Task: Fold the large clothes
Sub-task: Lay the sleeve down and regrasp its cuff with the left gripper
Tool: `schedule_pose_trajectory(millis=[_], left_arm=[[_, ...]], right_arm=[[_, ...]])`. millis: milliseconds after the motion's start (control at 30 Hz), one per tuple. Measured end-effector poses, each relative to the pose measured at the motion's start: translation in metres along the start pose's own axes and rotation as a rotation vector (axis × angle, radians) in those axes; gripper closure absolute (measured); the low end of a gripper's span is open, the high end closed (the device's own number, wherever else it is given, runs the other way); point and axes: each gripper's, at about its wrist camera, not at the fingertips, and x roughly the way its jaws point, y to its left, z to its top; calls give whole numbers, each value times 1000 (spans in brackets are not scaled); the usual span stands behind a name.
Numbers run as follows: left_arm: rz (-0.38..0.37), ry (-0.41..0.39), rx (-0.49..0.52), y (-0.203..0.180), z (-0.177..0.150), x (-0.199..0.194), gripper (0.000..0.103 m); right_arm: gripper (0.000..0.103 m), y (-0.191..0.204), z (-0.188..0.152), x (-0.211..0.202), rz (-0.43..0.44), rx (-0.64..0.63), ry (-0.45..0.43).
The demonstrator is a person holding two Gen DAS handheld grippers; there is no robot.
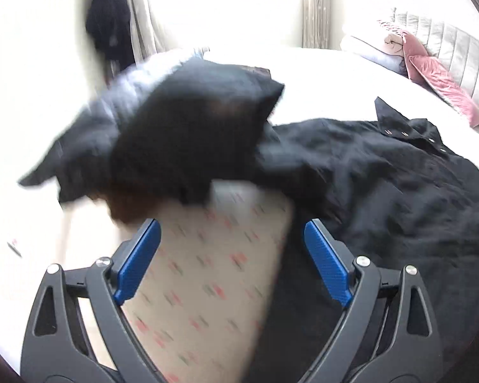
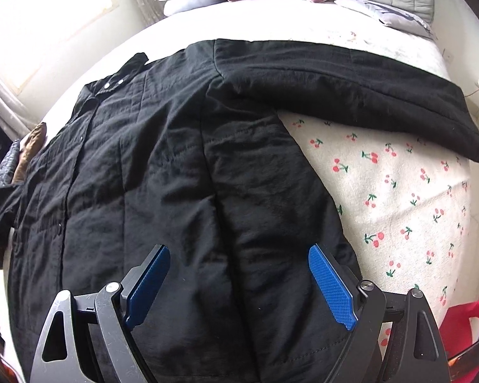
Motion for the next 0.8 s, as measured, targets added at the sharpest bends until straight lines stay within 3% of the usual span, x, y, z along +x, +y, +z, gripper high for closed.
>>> schedule_pose_trajectory(millis=[200, 267, 367, 500, 667, 800], left_arm=[[-22, -100, 276, 13, 15, 14, 11], [3, -107, 328, 20, 17, 19, 11], [-25, -86, 366, 28, 18, 30, 11], [53, -104, 487, 19, 16, 36, 10], [144, -159, 560, 5, 30, 43, 10], [187, -149, 616, -4, 48, 55, 11]], right_arm=[[13, 13, 3, 1, 80, 29, -6], [13, 18, 4, 0, 80, 23, -7], [13, 28, 7, 0, 69, -5, -19], [13, 36, 6, 5, 94, -17, -8], [13, 38, 4, 12, 61, -25, 15], [13, 37, 4, 17, 50, -16, 26]])
